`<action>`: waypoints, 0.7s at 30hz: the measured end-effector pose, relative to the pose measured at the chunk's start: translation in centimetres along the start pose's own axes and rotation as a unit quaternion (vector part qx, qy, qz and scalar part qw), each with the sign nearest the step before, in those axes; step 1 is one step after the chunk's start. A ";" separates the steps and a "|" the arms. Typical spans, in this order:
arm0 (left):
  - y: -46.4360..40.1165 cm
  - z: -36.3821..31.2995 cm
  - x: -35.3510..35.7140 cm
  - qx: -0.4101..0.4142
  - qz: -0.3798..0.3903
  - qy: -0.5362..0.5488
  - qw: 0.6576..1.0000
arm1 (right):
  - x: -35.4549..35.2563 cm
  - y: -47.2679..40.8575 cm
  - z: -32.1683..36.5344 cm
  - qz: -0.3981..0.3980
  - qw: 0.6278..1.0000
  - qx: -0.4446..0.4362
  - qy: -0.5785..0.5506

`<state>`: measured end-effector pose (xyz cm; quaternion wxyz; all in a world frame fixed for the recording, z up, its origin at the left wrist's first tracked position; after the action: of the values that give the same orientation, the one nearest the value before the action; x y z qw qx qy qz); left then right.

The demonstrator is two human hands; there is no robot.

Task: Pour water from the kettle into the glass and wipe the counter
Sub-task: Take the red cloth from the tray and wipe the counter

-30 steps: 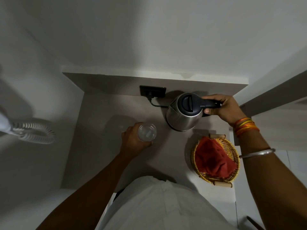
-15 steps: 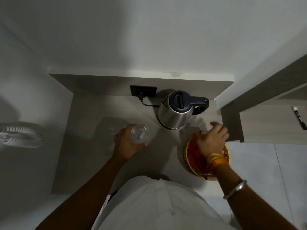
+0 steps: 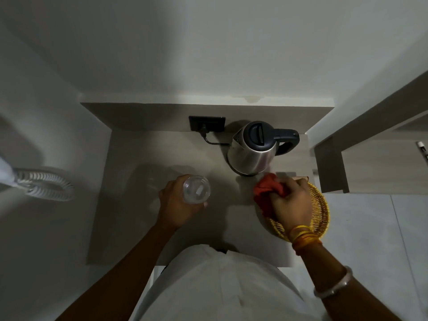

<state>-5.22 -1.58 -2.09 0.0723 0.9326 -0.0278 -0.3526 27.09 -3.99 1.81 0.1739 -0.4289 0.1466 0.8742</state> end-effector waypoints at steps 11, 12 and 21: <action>2.8 1.5 -4.3 -0.013 -0.079 0.017 0.997 | 15.7 4.4 2.4 0.175 0.961 -0.004 0.212; 3.0 1.3 -4.8 -0.005 -0.090 0.013 0.996 | 16.9 3.8 3.9 0.176 0.962 -0.004 0.208; 0.6 -0.4 -9.1 0.035 -0.113 0.092 0.989 | 22.1 8.1 8.4 0.365 0.854 -0.334 0.160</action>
<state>-11.75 -1.24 4.26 0.0014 0.9602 0.0725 -0.2698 5.13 -3.89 -10.07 -0.3374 -0.5105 0.0174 0.7907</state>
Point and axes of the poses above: each hand's wrist, its own y-axis away from the middle knuckle, its own x-axis out of the palm, z = x × y, the point moved 4 cm from there along -y, towards the middle knuckle, and after that the axes turned 1 degree about -z, right-handed, at the moved point
